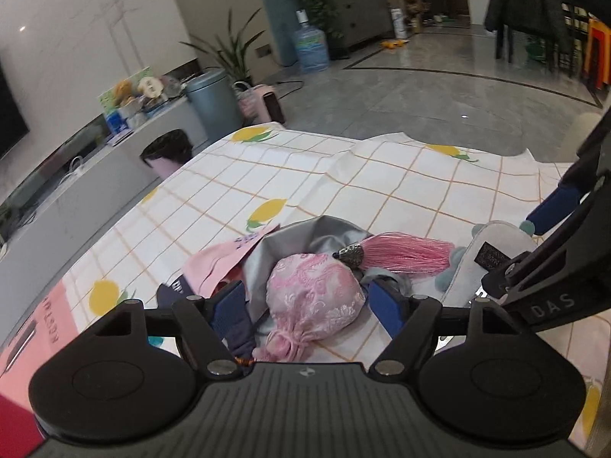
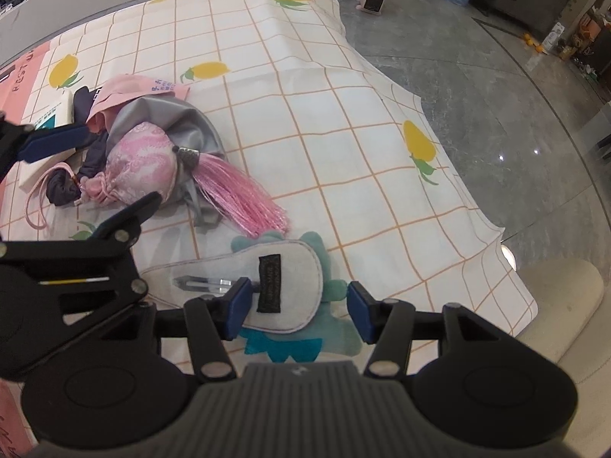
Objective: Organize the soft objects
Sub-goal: 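Grasp the pink floral drawstring pouch with the left tool while the right tool holds the white pouch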
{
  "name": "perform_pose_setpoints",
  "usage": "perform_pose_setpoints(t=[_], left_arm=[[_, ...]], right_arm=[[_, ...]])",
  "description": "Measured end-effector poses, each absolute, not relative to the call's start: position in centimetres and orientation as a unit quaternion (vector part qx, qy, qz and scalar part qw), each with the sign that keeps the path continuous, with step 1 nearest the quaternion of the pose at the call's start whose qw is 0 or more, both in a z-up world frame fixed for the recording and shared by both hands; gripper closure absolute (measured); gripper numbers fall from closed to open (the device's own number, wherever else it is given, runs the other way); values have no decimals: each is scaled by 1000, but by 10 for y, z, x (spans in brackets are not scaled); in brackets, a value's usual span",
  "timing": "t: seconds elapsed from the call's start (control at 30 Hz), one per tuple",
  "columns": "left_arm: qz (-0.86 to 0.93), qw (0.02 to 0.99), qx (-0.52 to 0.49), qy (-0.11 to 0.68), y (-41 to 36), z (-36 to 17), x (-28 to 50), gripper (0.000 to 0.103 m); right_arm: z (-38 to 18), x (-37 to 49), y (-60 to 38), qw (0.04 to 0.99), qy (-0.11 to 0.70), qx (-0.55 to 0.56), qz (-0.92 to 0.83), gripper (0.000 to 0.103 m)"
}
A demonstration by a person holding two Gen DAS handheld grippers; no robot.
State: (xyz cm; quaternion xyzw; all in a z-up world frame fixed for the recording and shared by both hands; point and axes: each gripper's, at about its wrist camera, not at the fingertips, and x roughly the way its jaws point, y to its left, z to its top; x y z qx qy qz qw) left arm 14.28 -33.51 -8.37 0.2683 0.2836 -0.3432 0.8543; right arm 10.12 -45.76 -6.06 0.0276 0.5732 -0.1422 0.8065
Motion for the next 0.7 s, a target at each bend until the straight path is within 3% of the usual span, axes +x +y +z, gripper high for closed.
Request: perform_pose_setpoints(t=[0.13, 0.33, 0.5, 0.7], left_arm=[[-343, 846, 261, 315, -342, -93, 157, 16], [-332, 843, 237, 349, -346, -105, 169, 17], [-329, 841, 200, 379, -338, -102, 172, 32], [-326, 846, 164, 390, -319, -82, 168, 38]], right_arm=[[-63, 104, -458, 803, 577, 22, -145, 34], [-68, 106, -456, 803, 581, 19, -131, 33], [-70, 106, -456, 803, 583, 28, -120, 34], [-74, 108, -447, 798, 593, 13, -103, 31]])
